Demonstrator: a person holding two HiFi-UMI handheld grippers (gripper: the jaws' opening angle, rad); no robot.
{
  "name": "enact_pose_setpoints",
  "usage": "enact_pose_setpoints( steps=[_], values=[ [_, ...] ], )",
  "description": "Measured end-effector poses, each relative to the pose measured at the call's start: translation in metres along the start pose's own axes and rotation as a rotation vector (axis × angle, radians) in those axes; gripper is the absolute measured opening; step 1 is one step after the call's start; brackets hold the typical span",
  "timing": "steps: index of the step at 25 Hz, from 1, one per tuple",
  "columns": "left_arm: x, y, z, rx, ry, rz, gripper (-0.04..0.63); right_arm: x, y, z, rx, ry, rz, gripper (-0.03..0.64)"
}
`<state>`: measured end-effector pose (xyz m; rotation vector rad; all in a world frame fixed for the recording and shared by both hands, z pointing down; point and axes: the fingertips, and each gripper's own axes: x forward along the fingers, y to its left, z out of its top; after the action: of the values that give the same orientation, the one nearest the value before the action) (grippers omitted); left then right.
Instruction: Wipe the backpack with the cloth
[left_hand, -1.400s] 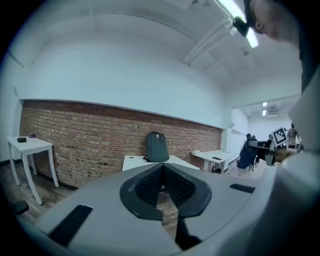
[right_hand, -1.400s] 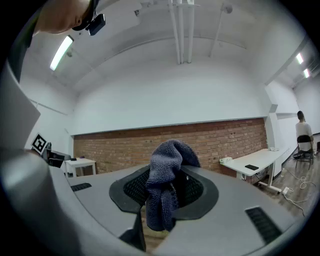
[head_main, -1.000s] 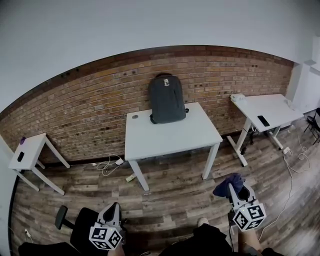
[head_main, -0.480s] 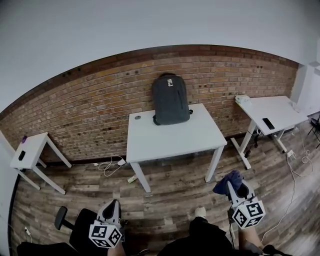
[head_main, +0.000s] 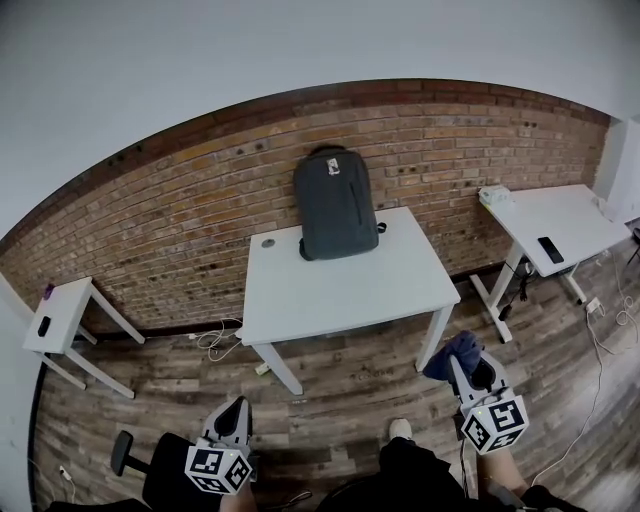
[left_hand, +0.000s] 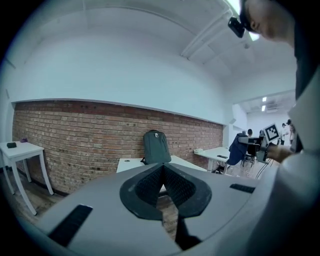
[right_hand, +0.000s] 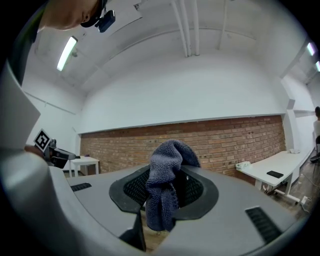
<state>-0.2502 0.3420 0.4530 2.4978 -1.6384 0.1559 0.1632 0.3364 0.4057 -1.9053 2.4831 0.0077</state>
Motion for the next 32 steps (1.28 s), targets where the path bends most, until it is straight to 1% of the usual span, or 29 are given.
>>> enact_pose_setpoints(
  steps=[3, 6, 10, 13, 17, 23, 27, 32],
  values=[
    [0.031, -0.006, -0.003, 0.021, 0.034, -0.009, -0.003, 0.022, -0.016, -0.010, 0.022, 0.004, 0.009, 0.106],
    [0.058, -0.007, -0.001, -0.002, 0.042, 0.005, -0.003, 0.044, -0.032, -0.017, 0.043, 0.018, 0.021, 0.106],
    [0.097, -0.005, 0.010, -0.007, 0.049, 0.032, -0.003, 0.082, -0.055, -0.012, 0.052, 0.014, 0.057, 0.106],
    [0.121, -0.005, 0.024, -0.012, 0.043, 0.066, -0.003, 0.109, -0.074, -0.005, 0.056, 0.010, 0.086, 0.106],
    [0.152, -0.010, 0.042, -0.007, 0.028, 0.091, -0.003, 0.147, -0.098, 0.007, 0.047, -0.005, 0.126, 0.106],
    [0.203, -0.014, 0.053, -0.016, 0.022, 0.121, -0.003, 0.205, -0.131, 0.016, 0.044, -0.021, 0.168, 0.106],
    [0.232, -0.016, 0.060, -0.015, 0.017, 0.135, -0.003, 0.232, -0.145, 0.019, 0.049, -0.034, 0.198, 0.106],
    [0.260, -0.020, 0.073, -0.016, -0.017, 0.158, -0.003, 0.256, -0.162, 0.021, 0.038, -0.034, 0.226, 0.106]
  ],
)
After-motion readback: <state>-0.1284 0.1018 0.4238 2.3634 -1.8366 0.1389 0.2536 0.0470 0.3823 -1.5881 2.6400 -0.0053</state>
